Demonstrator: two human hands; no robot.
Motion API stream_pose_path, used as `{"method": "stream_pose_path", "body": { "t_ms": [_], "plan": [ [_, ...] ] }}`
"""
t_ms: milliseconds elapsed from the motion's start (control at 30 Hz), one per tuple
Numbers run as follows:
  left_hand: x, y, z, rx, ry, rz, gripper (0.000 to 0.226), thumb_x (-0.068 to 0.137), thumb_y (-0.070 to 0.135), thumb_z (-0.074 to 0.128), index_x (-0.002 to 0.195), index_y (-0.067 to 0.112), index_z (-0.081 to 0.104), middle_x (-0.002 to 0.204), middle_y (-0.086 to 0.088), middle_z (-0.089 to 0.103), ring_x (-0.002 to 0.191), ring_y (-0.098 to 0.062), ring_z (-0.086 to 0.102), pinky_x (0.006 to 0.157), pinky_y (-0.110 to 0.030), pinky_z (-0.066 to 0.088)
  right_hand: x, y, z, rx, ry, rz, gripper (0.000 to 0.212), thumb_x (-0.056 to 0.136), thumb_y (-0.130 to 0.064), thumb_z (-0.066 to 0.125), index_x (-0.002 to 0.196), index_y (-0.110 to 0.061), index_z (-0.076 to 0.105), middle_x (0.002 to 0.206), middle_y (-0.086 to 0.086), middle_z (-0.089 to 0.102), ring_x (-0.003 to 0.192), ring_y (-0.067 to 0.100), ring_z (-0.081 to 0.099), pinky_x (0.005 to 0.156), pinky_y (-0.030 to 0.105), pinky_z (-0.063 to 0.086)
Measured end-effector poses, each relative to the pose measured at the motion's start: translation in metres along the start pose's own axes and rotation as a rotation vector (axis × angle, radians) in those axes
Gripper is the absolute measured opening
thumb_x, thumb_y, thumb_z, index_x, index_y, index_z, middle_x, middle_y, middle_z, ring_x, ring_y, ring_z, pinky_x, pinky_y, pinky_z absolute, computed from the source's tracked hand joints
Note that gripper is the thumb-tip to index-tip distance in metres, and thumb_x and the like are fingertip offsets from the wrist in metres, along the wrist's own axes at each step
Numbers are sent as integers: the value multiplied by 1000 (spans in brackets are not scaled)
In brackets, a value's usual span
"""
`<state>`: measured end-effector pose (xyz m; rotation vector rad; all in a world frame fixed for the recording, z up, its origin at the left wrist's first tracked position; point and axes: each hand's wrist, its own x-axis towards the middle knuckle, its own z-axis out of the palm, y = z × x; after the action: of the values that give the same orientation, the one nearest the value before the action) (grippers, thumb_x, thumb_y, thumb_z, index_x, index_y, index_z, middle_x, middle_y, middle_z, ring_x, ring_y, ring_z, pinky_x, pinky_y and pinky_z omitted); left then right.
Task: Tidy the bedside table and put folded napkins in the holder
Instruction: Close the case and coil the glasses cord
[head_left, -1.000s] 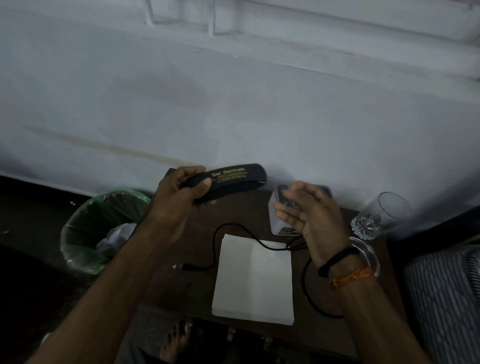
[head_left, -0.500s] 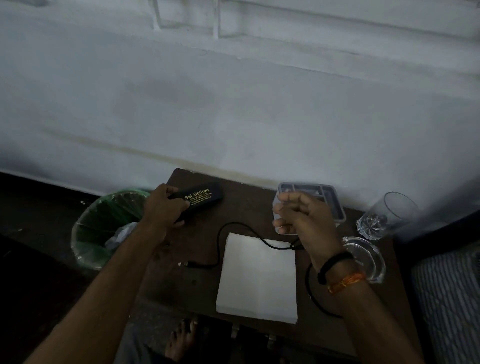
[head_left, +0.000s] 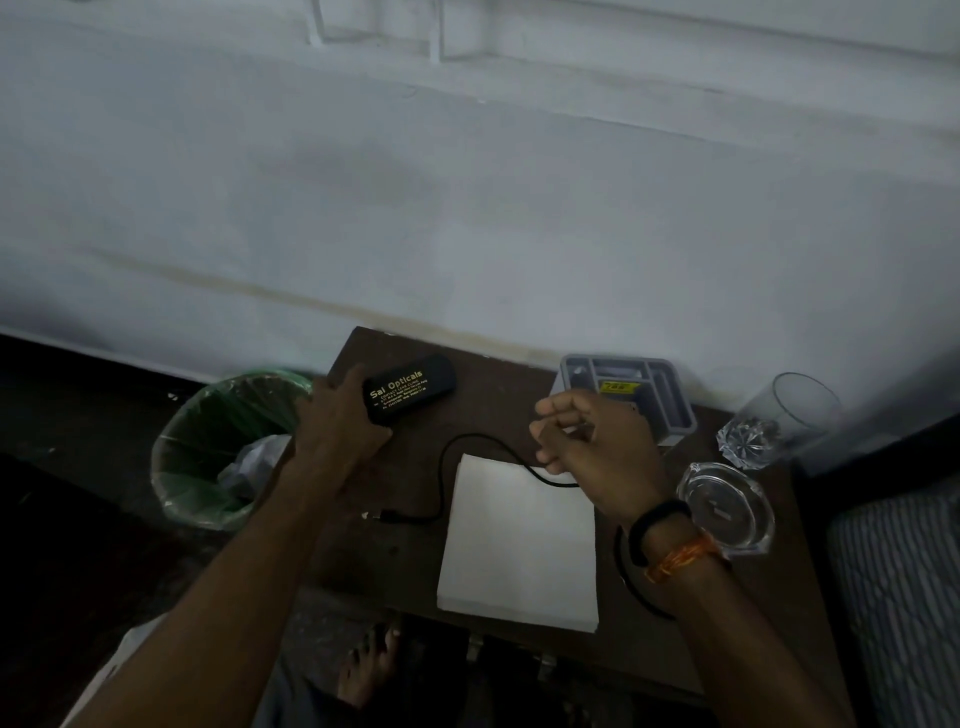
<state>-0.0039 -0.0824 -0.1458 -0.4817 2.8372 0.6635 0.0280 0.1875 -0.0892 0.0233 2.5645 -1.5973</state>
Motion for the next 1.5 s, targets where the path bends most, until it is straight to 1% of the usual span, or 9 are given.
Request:
{"method": "stream_pose_path", "body": {
  "t_ms": [67,167,267,500,667,900,1000,1233,1500],
  "plan": [
    [-9,3,-8,16,41,-21,97,68,30,85,145,14,29,143,-28,32,133,-52,27,103,-61,38,-1,2,-1,-11,1,-1,12,91,-12,67,102,-15,68,89,2,71,65,12,72,61,26,60],
    [-24,8,-20,-106,89,104,68,70,35,85,120,6,50,118,-17,54,112,-36,52,84,-44,50,-1,4,-2,-60,21,-25,9,90,-14,68,99,-16,70,88,0,71,63,10,72,62,30,61],
    [-48,19,-18,-277,-185,122,57,67,52,82,103,15,59,97,1,63,89,-16,61,70,-29,49,-2,3,-3,-77,40,-55,8,89,-13,68,96,-15,71,87,-1,71,61,10,71,60,30,61],
    [-49,39,2,-43,-250,271,36,87,39,68,82,4,69,83,-12,70,78,-22,64,57,-18,37,-6,0,0,-121,49,-115,7,90,-14,67,96,-14,71,83,-5,70,60,10,71,58,33,61],
    [-46,46,-5,-144,-290,265,25,98,26,53,85,7,63,86,-13,68,81,-25,65,67,-30,47,-7,4,5,-228,56,-190,11,89,-18,67,99,-16,71,88,-6,70,70,10,69,68,37,61],
    [-53,66,-22,-542,-253,443,29,101,23,48,77,11,60,61,-6,59,58,-18,57,68,-41,50,-7,-3,21,-557,-88,-502,53,92,-30,63,142,-26,47,139,-5,50,82,4,56,84,22,49],
    [-56,77,-28,-756,-336,411,31,101,28,49,84,8,66,66,3,59,59,-12,50,67,-37,50,-3,-2,21,-568,37,-538,48,94,-24,60,141,-21,49,131,2,57,95,15,62,83,34,55],
    [-70,98,-31,-1054,-561,463,29,94,31,56,93,6,71,82,-3,62,65,-20,40,66,-29,47,0,-8,-3,-462,432,-637,24,90,2,60,107,-10,73,100,6,71,88,17,65,79,20,47],
    [-70,107,-23,-801,-641,597,25,101,16,46,89,5,66,79,-2,66,77,-10,63,72,-18,50,0,13,-31,-468,556,-575,32,88,2,62,112,-17,72,98,3,68,91,21,62,78,33,51]
  ]
}}
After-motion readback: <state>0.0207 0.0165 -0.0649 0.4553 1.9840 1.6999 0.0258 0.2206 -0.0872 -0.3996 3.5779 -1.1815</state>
